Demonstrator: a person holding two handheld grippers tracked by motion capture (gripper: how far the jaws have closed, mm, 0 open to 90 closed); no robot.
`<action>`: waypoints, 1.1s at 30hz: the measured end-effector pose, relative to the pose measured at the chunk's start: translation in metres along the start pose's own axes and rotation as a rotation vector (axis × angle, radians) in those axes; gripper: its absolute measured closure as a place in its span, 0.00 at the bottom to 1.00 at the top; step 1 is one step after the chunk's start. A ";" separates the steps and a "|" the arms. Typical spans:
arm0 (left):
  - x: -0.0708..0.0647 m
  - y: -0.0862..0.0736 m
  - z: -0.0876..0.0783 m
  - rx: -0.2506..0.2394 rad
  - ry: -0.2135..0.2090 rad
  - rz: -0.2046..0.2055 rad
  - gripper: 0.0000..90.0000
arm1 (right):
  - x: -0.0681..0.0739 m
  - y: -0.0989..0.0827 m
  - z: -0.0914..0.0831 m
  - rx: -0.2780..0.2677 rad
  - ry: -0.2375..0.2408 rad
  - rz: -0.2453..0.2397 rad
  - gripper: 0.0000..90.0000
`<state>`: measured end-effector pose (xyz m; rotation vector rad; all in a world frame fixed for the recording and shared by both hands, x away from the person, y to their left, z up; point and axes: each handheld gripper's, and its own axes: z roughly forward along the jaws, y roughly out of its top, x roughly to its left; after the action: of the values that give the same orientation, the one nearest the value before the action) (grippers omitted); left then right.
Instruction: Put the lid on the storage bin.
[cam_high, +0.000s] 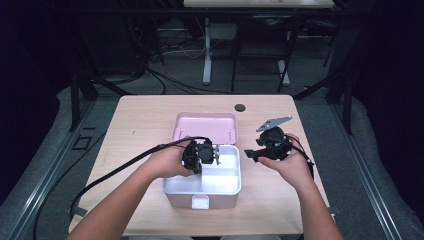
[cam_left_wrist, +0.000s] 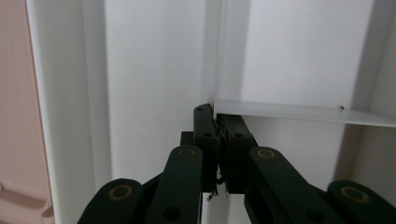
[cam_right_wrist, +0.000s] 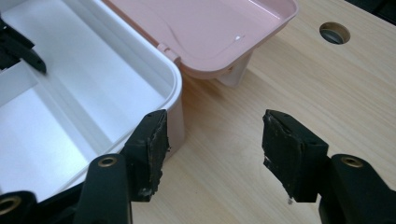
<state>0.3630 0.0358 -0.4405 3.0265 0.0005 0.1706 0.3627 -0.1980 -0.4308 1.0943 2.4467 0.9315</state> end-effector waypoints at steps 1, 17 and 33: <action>0.000 0.000 0.000 -0.001 0.000 0.000 0.96 | -0.001 0.002 0.000 0.010 0.001 0.003 0.44; 0.001 -0.003 0.000 -0.019 0.003 -0.004 0.96 | -0.002 0.039 0.022 0.012 -0.021 0.026 0.50; 0.001 -0.004 0.000 -0.031 -0.007 -0.008 0.96 | -0.021 0.067 0.067 0.068 -0.080 0.133 0.54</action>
<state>0.3638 0.0399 -0.4409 2.9960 0.0087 0.1584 0.4478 -0.1510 -0.4357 1.3058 2.3811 0.8301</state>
